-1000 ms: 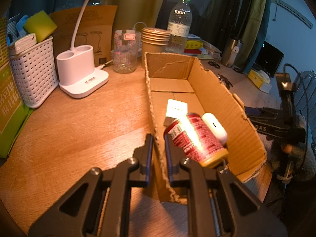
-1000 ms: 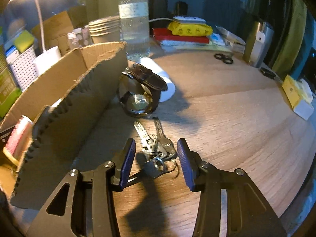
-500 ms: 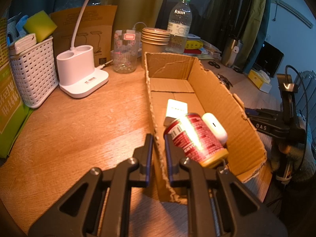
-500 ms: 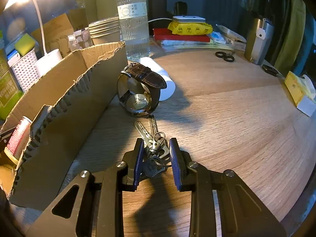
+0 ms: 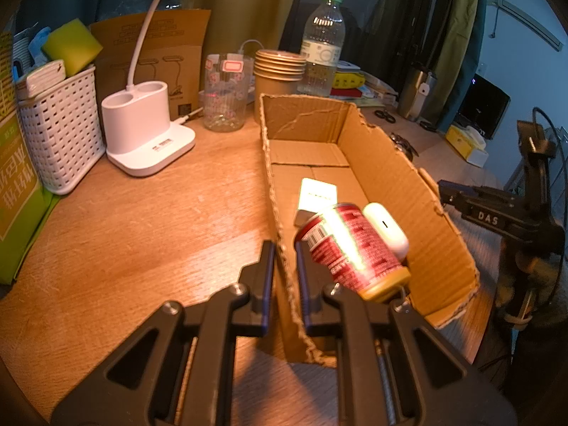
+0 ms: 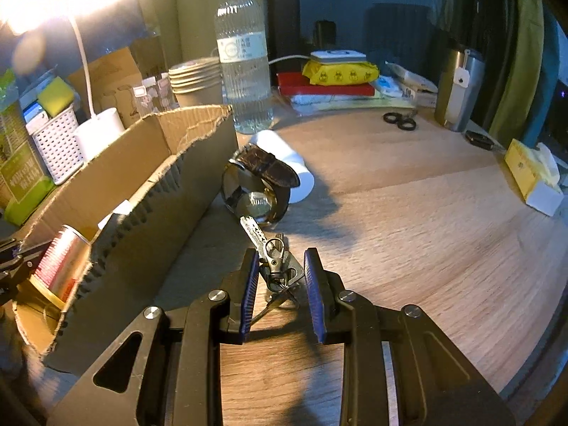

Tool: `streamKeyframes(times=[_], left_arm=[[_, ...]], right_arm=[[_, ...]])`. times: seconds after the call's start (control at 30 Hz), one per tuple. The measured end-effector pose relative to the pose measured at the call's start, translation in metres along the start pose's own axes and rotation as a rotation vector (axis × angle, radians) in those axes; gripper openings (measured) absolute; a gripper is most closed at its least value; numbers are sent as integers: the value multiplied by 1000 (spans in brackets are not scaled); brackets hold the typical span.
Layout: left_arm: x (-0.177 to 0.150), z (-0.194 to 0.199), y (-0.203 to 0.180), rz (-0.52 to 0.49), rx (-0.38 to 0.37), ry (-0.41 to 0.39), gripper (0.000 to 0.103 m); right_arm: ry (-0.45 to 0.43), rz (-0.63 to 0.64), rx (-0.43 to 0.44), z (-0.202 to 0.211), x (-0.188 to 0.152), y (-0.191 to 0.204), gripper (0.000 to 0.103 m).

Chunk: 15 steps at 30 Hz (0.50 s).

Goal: Organize rigid objects

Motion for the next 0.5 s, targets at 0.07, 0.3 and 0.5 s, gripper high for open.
streamKeyframes(times=[0.07,0.3,0.5], left_arm=[[0,0,0,0,0,0,14],[0,0,0,0,0,0,14],[0,0,0,0,0,0,14]], right_arm=[[-9,-1,-1,3,2,0,28],[-39,11,-3,18,7,2,28],[-69,15,-6,31,13,3,28]])
Point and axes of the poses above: each gripper's, at about its wrist camera, not at the fingertips, and z roughly against the way its jaws point, y to its left, x to its top, the point moved 1 cm from there along -z, roughly the way its jaws point, and after that the axes turned 11 degrees about -x, right-handed, at the moved point
